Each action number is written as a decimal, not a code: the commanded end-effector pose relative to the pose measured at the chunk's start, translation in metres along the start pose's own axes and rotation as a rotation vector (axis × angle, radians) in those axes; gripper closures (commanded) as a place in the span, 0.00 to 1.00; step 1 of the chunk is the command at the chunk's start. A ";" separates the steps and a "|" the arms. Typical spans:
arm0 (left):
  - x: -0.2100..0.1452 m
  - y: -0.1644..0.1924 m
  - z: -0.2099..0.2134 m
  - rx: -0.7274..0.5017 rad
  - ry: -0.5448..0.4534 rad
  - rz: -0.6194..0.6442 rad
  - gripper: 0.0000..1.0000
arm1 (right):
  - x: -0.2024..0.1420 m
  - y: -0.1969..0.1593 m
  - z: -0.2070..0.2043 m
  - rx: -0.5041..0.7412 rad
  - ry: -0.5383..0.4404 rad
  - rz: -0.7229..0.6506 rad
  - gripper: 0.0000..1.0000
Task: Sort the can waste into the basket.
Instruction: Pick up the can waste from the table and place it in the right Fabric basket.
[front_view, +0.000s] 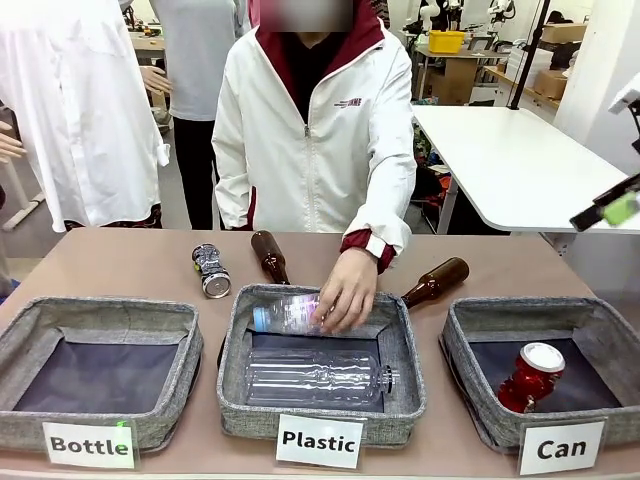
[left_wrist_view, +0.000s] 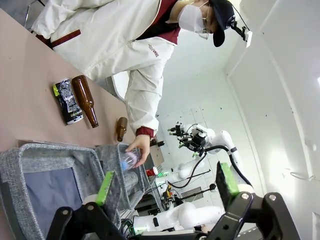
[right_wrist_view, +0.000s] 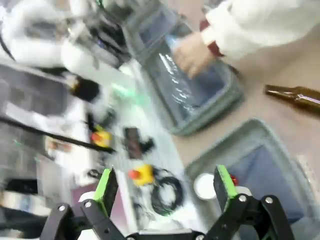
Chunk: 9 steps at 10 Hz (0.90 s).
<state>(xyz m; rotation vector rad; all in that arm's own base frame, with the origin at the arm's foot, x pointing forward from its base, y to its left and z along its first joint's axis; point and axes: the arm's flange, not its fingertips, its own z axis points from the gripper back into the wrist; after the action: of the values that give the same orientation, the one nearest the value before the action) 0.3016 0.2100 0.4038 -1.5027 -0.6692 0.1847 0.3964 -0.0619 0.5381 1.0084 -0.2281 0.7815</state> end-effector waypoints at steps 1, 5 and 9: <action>-0.001 -0.002 0.001 -0.007 0.011 -0.011 0.00 | 0.014 -0.009 0.019 0.372 -0.574 -0.666 0.00; -0.001 -0.002 0.001 -0.007 0.011 -0.011 0.00 | 0.018 -0.029 0.028 0.362 -0.691 -0.912 0.00; -0.001 -0.002 0.001 -0.007 0.011 -0.011 0.00 | 0.004 -0.035 0.029 0.254 -0.271 -0.544 0.00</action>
<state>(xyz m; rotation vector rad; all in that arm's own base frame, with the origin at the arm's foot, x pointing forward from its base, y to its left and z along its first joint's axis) 0.3016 0.2101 0.4039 -1.5028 -0.6695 0.1850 0.4304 -0.0889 0.5302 1.3535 -0.0698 0.1391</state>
